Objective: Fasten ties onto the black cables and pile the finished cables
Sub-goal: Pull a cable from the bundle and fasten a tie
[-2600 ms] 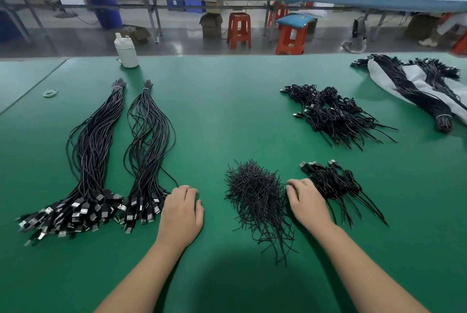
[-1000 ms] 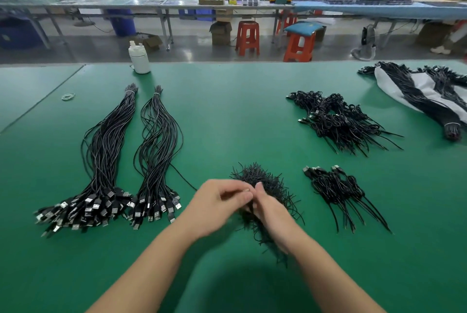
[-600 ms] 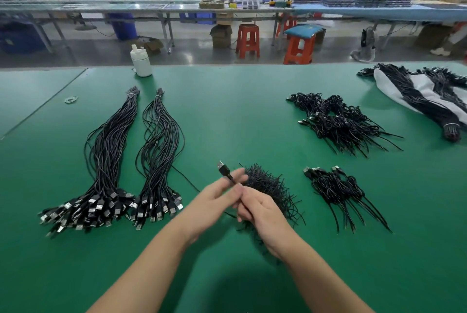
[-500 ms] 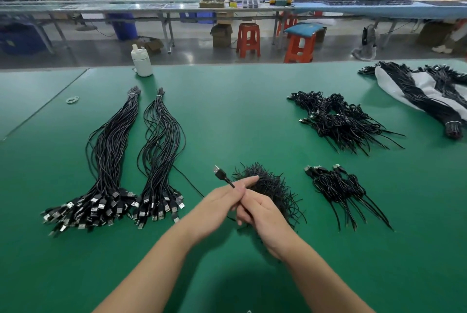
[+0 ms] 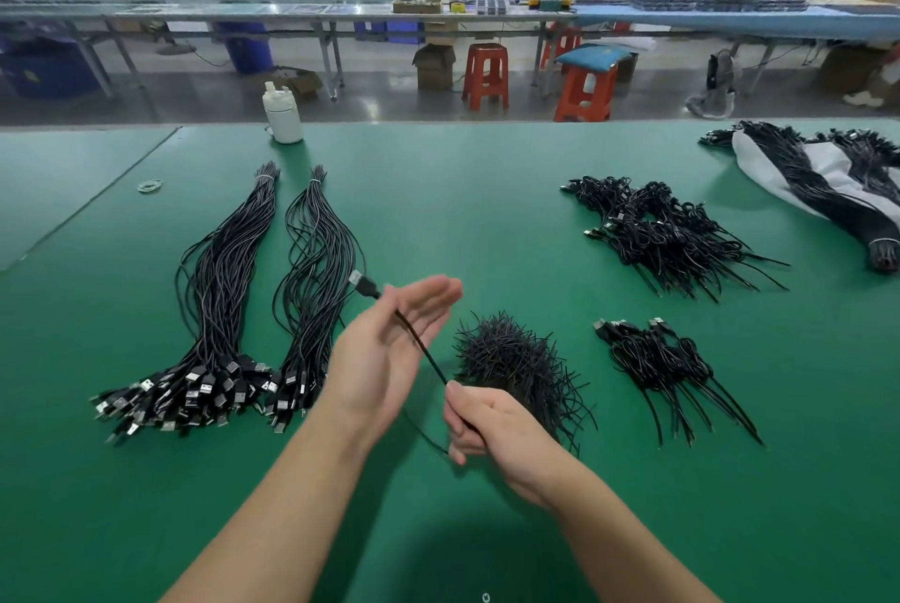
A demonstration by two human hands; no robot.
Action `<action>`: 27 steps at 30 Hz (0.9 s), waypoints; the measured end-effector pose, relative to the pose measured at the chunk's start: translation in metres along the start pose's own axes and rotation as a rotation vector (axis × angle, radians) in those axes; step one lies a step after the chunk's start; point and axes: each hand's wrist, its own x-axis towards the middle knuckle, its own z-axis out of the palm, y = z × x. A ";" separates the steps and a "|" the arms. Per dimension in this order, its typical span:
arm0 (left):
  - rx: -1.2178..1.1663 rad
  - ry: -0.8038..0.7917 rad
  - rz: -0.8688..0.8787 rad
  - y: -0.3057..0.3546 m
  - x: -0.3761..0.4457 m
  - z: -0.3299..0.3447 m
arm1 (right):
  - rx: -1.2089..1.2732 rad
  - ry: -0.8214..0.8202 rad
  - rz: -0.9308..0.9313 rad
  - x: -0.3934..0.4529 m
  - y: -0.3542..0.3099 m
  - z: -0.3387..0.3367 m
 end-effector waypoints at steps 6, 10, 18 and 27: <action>-0.065 -0.389 -0.427 0.031 -0.006 -0.035 | 0.420 0.073 0.166 0.005 0.011 -0.015; 0.711 -0.569 -0.756 0.014 -0.017 -0.043 | 0.460 0.137 0.176 0.010 0.008 -0.021; 0.555 0.176 -0.235 -0.026 -0.011 -0.027 | 0.288 -0.017 0.136 0.008 0.016 0.005; -0.068 -0.007 -0.225 0.006 -0.003 -0.032 | 0.437 0.118 0.184 0.022 0.014 0.000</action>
